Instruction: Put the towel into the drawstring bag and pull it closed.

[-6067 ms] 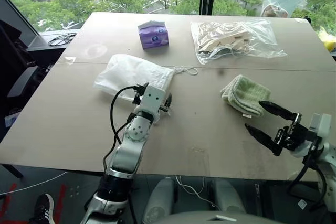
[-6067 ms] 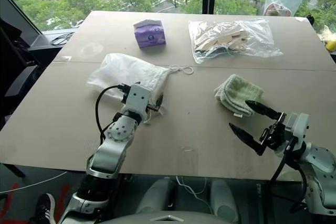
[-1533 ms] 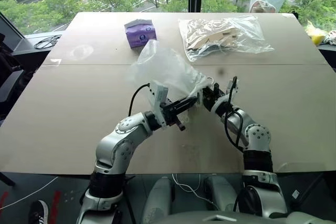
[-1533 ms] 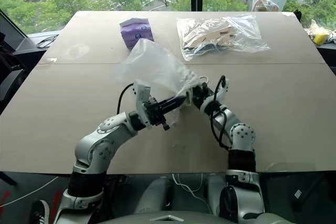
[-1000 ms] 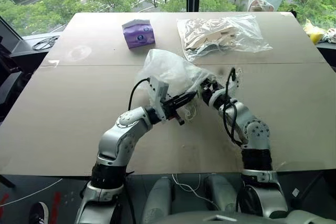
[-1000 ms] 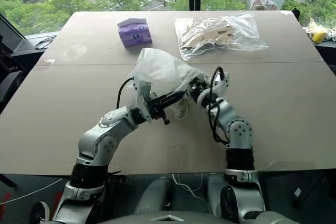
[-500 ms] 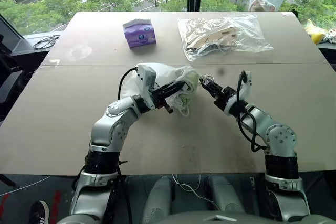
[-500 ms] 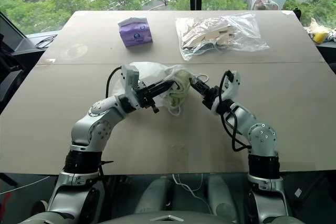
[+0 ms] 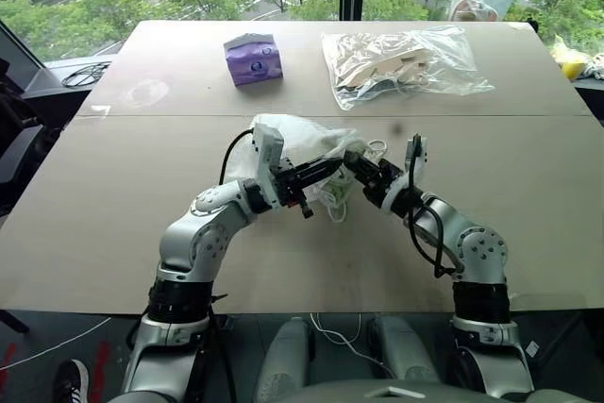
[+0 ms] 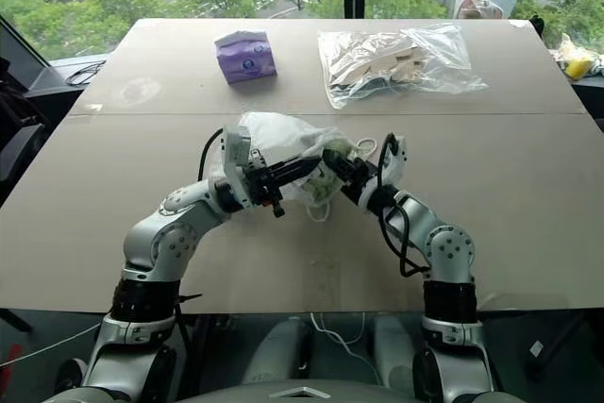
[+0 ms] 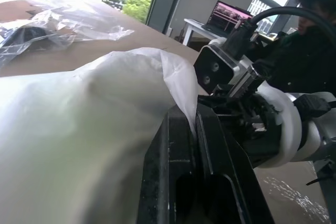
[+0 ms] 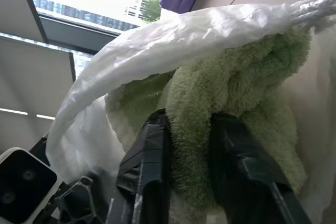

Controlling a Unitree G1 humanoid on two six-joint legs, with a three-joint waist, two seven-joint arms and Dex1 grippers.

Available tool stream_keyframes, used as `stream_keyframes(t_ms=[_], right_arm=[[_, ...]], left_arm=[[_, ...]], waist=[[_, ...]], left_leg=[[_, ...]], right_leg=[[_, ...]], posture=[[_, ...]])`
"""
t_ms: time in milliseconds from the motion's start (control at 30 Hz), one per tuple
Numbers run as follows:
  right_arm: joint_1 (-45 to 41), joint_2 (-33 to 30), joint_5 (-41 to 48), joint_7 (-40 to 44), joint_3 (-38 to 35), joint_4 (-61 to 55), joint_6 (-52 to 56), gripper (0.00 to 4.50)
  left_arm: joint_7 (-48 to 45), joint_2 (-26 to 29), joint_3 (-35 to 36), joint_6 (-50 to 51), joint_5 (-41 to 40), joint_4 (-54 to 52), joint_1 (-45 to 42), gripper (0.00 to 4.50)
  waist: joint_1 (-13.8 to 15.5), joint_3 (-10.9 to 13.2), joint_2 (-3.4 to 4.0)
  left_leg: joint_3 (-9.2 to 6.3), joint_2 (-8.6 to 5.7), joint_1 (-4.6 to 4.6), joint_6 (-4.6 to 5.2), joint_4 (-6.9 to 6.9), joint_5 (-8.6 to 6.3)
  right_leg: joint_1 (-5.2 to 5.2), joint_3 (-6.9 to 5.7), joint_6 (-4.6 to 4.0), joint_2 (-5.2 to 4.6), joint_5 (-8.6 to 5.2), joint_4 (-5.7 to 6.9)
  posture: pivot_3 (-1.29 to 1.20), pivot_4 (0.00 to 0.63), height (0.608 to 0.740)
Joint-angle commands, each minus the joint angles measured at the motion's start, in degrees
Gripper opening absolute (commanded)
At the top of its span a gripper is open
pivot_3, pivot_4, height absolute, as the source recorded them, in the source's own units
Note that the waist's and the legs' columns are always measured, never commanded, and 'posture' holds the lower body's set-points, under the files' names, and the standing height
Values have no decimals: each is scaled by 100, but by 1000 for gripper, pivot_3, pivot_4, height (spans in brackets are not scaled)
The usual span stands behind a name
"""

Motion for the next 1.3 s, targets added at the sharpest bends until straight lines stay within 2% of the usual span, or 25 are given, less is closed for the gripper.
stream_keyframes(t_ms=[33, 167, 300, 467, 567, 600, 667, 700, 767, 867, 967, 1067, 1133, 1300], right_arm=[[-376, 335, 175, 187, 170, 29, 82, 111], [-703, 806, 147, 172, 154, 328, 7, 111], [-938, 1260, 499, -70, -76, 607, -381, 111], [-983, 1325, 324, -578, -218, 646, -1203, 111], [-706, 1022, 368, -432, -121, 325, -1208, 111], [-581, 930, 424, -426, -92, 182, -1145, 777], [-332, 661, 368, -428, 14, -115, -961, 1346], [-198, 491, 324, -394, 95, -267, -809, 1925], [55, 299, 371, -377, 153, -522, -587, 2738], [369, 56, 536, -408, 131, -867, -386, 2738], [621, -596, 477, -34, 231, -1357, 41, 2738], [710, -1585, -89, 899, 695, -2132, 349, 2738], [705, -2142, -589, 1578, 930, -2634, 161, 2738], [909, -3169, -1531, 2424, 599, -3128, -410, 2738]], left_arm=[[-194, 7, -56, 44, -229, -294, -101, 0], [-327, -25, -198, 99, -273, -334, -123, 0], [-431, -35, -310, 155, -341, -396, -100, 0], [-462, -44, -329, 81, -262, -369, -112, 0], [-379, -34, -285, -261, 59, -42, -258, 0], [-344, -17, -287, -457, 248, 129, -334, 0], [-288, 15, -291, -881, 634, 500, -506, 0], [-269, 17, -270, -1078, 776, 682, -596, 0], [-237, -3, -202, -1353, 939, 950, -731, 0], [-278, 22, -135, -1632, 1080, 1240, -889, 0], [-272, 51, -66, -1845, 1208, 1505, -1044, 0], [-205, 2, -16, -1921, 1252, 1642, -1137, 0], [-220, -16, -45, -1928, 1267, 1606, -1128, 0], [-146, -61, -41, -1849, 1272, 1450, -1080, 0]], waist=[[-19, 1, 1], [-8, 1, 2], [8, 1, 2], [0, 2, 2], [-6, 2, 3], [-6, 3, 3], [-5, 3, 3], [-3, 2, 3], [2, 2, 3], [12, 2, 2], [1, 3, 2], [7, 5, 4], [-2, 7, 1], [14, 14, -8]], left_leg=[[1, 1, 2, 0, 0, 0], [-6, 10, 2, 0, -1, 0], [1, 2, -3, 0, 0, 0], [2, 0, -2, 0, -1, 0], [-1, 2, -1, 0, -1, 0], [-1, 2, 0, 0, -1, 0], [-1, 2, 0, 0, -1, 0], [-1, 2, 1, 0, -1, 0], [-4, 2, 0, 0, -3, 0], [0, -2, -6, 0, -6, 0], [5, -2, -5, 0, -5, 0], [2, -3, -6, 0, -3, 0], [2, -5, -6, 0, -2, 0], [-8, -2, -5, 0, -3, 0]], right_leg=[[0, 1, 0, 2, 0, 2], [-2, -6, -1, 11, -1, 4], [-1, -1, -4, 1, 2, -3], [-2, 1, -14, 0, 9, -2], [-2, -1, -12, 3, 7, 0], [-3, 0, -11, 4, 7, 1], [-3, -1, -11, 5, 6, 2], [-3, -1, -10, 5, 6, 3], [-2, -3, -12, 5, 6, 0], [-2, -1, -16, -2, 9, -8], [-5, 4, -15, -2, 9, -7], [-4, 1, 2, -2, -1, -6], [-3, 3, 5, -3, -2, -8], [-2, -7, 8, 2, -4, -7]], posture=[[0, 150, 740], [0, 150, 740], [0, 150, 740], [0, 150, 740], [0, 150, 740], [0, 150, 740], [0, 150, 740], [0, 150, 740], [0, 150, 740], [0, 150, 740], [0, 150, 740], [0, 150, 740], [0, 150, 740], [0, 150, 740]])
